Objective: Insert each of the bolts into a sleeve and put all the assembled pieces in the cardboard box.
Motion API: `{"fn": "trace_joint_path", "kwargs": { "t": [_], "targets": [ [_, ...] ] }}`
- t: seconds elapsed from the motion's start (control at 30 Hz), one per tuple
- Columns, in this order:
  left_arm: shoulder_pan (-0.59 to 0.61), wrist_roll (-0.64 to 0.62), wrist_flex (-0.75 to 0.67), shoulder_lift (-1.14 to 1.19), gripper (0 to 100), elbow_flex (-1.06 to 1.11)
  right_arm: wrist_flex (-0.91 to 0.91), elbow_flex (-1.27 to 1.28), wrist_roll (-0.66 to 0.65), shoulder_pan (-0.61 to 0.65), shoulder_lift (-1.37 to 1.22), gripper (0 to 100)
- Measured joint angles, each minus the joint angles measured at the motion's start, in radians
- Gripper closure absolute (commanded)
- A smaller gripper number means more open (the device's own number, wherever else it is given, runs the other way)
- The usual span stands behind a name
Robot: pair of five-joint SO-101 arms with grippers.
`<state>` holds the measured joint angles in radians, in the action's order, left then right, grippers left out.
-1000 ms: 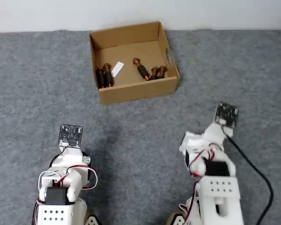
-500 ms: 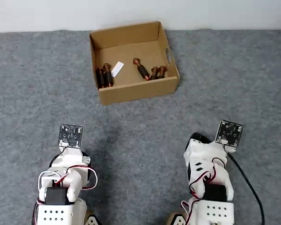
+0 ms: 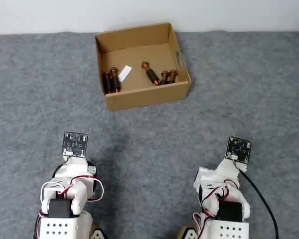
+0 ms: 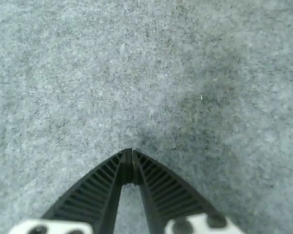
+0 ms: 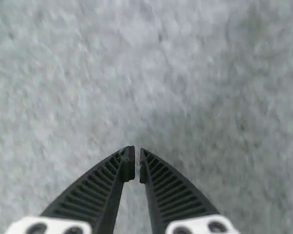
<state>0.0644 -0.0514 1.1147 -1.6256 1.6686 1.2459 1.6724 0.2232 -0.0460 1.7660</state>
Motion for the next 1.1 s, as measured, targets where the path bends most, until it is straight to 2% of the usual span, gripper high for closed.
{"fn": "trace_joint_path", "kwargs": {
  "t": [0.23,0.33,1.1],
  "targets": [
    [0.0,0.0,0.0,0.0,99,0.0,0.04,0.0,0.0,-0.184,0.002,99.0],
    [0.0,0.0,0.0,0.0,99,0.0,0.04,0.0,0.0,-0.221,0.002,99.0],
    [0.0,0.0,0.0,0.0,99,0.0,0.04,0.0,0.0,-0.23,0.002,99.0]
  ]
}}
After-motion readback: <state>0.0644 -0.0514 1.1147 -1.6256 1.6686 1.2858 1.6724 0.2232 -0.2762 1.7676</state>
